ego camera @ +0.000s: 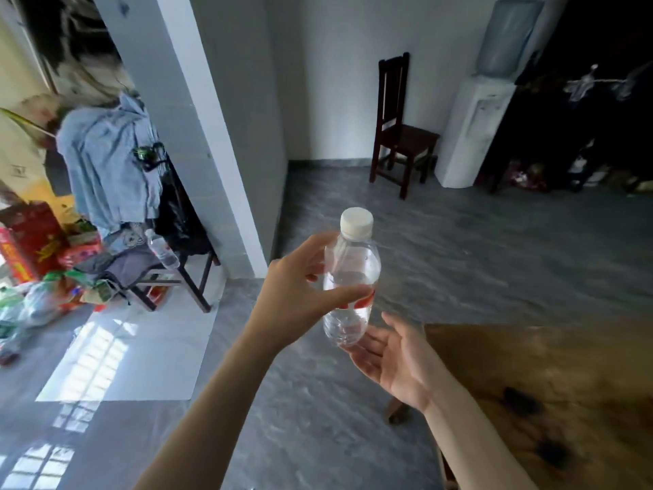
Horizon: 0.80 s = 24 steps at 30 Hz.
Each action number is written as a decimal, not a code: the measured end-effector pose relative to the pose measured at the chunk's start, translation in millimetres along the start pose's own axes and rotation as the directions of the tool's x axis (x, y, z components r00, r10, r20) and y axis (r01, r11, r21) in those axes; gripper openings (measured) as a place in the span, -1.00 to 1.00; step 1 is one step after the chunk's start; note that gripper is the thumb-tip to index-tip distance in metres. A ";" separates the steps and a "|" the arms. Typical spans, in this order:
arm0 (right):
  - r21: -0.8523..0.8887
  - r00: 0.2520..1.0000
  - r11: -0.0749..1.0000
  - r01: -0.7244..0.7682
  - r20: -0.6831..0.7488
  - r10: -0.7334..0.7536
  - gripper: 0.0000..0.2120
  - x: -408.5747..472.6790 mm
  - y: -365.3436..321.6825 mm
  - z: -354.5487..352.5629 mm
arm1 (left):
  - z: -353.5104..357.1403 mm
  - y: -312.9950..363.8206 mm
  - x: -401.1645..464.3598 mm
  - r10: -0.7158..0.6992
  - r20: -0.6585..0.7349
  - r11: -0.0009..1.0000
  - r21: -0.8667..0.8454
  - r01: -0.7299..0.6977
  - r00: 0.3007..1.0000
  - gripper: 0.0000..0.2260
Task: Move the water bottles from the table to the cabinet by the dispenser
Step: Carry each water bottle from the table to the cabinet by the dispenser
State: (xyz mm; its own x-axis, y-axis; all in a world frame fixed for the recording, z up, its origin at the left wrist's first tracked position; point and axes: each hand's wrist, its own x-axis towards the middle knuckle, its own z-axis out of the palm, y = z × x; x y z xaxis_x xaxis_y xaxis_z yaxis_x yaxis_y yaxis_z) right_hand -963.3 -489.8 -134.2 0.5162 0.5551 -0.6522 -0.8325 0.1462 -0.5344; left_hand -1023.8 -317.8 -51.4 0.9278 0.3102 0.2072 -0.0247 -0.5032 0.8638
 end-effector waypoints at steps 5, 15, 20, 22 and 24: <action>0.014 1.000 1.000 -0.006 -0.013 0.006 -0.50 20.6 -12.6 8.8 | 0.6 -8.0 17.2 -0.017 -0.014 1.000 0.012 0.017 1.000 -0.37; 0.111 0.998 0.994 -0.015 -0.055 0.021 -0.52 107.9 -85.6 39.0 | -13.3 -42.1 136.7 -0.029 0.034 1.000 0.011 0.028 0.999 -0.41; 0.130 0.999 0.991 0.030 -0.038 -0.026 -0.51 166.0 -149.6 78.9 | -40.3 -51.3 237.0 0.026 0.095 1.000 -0.011 -0.025 0.995 -0.44; 0.134 0.998 0.990 0.046 -0.041 -0.041 -0.51 188.8 -175.6 91.5 | -46.0 -56.7 275.1 0.047 0.116 0.999 -0.011 -0.047 0.992 -0.44; 0.130 0.997 0.990 0.063 -0.047 -0.057 -0.50 208.5 -200.6 99.8 | -49.1 -62.1 313.1 0.065 0.143 0.998 -0.016 -0.064 0.988 -0.42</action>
State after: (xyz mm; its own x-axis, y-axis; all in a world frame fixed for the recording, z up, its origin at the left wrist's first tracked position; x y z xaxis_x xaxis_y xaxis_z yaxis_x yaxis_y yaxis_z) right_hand -708.7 -321.6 -109.3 0.5719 0.5066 -0.6452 -0.8174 0.2857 -0.5002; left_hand -750.1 -149.8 -17.5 0.9679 0.1584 0.1953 -0.0894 -0.5091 0.8561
